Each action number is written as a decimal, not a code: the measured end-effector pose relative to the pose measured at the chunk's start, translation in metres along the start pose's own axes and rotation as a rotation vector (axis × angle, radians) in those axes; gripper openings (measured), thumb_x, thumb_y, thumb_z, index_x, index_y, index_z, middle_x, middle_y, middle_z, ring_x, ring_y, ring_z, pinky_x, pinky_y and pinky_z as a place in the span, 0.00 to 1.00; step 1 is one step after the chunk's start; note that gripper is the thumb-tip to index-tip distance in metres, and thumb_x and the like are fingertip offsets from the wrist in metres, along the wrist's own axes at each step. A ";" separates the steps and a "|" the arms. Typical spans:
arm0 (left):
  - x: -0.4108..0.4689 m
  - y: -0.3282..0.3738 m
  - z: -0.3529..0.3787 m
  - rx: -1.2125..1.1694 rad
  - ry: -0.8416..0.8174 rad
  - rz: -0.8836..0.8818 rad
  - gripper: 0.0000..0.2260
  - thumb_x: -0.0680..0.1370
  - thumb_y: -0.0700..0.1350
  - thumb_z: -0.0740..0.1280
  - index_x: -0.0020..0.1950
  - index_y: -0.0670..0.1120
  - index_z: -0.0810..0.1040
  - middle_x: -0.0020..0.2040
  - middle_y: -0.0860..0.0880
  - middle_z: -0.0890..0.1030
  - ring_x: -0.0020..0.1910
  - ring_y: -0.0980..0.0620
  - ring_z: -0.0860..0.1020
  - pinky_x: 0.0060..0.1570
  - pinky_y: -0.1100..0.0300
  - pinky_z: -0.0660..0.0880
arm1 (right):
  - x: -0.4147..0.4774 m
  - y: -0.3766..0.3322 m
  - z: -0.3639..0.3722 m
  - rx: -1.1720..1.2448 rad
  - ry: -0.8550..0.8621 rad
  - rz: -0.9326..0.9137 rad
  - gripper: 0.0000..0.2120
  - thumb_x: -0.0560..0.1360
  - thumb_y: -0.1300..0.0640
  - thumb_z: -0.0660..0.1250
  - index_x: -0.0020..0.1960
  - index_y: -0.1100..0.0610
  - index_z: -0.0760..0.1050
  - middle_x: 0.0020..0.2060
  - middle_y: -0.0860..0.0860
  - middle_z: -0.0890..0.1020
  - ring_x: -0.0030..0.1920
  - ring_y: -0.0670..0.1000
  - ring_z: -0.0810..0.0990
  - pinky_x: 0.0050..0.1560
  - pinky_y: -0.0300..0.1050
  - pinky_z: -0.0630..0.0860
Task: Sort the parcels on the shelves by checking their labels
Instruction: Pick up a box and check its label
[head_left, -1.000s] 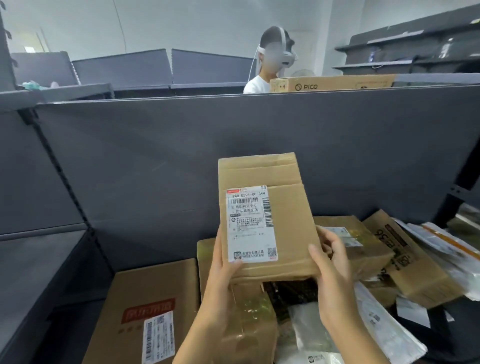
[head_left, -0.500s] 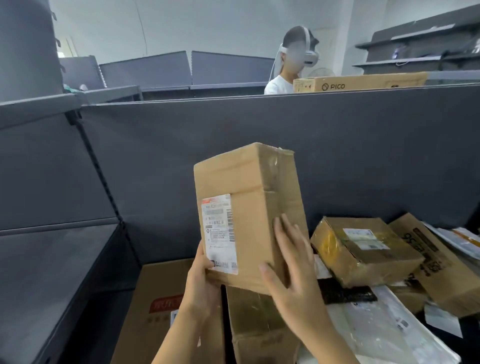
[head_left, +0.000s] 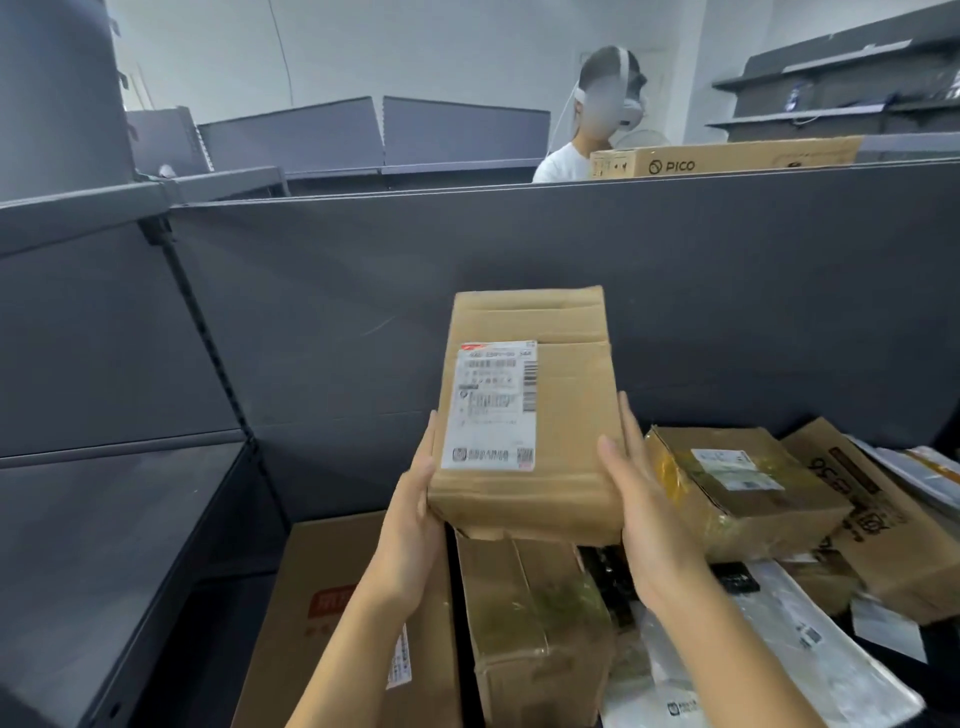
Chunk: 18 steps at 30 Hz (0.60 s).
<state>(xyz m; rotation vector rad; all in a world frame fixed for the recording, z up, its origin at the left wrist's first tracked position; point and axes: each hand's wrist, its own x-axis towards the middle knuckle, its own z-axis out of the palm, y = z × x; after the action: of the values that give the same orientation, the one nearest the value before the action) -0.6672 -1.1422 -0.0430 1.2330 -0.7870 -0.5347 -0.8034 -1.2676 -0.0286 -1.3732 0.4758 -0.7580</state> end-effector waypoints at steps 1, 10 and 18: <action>0.001 0.006 0.001 0.020 -0.016 -0.006 0.19 0.81 0.50 0.51 0.69 0.54 0.72 0.68 0.52 0.75 0.68 0.54 0.71 0.64 0.62 0.69 | 0.003 -0.004 -0.002 0.060 -0.020 0.062 0.24 0.80 0.46 0.56 0.72 0.31 0.53 0.70 0.37 0.66 0.66 0.42 0.69 0.63 0.43 0.68; 0.007 0.019 0.007 0.072 -0.090 -0.147 0.19 0.83 0.54 0.48 0.63 0.58 0.76 0.62 0.55 0.80 0.63 0.54 0.76 0.63 0.52 0.72 | 0.022 0.002 -0.014 0.139 -0.062 0.270 0.19 0.81 0.51 0.55 0.71 0.39 0.64 0.60 0.44 0.79 0.60 0.49 0.77 0.55 0.49 0.74; -0.021 0.012 0.035 0.798 0.043 0.208 0.27 0.77 0.61 0.46 0.72 0.65 0.36 0.77 0.63 0.38 0.75 0.64 0.37 0.77 0.55 0.43 | 0.025 0.031 -0.018 0.420 -0.042 0.159 0.24 0.78 0.64 0.49 0.69 0.47 0.67 0.58 0.56 0.81 0.56 0.58 0.79 0.51 0.54 0.76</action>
<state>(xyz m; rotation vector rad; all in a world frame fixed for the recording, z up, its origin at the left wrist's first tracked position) -0.7079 -1.1454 -0.0317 1.8511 -1.1280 0.0004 -0.7928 -1.2977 -0.0585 -0.9459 0.3623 -0.6524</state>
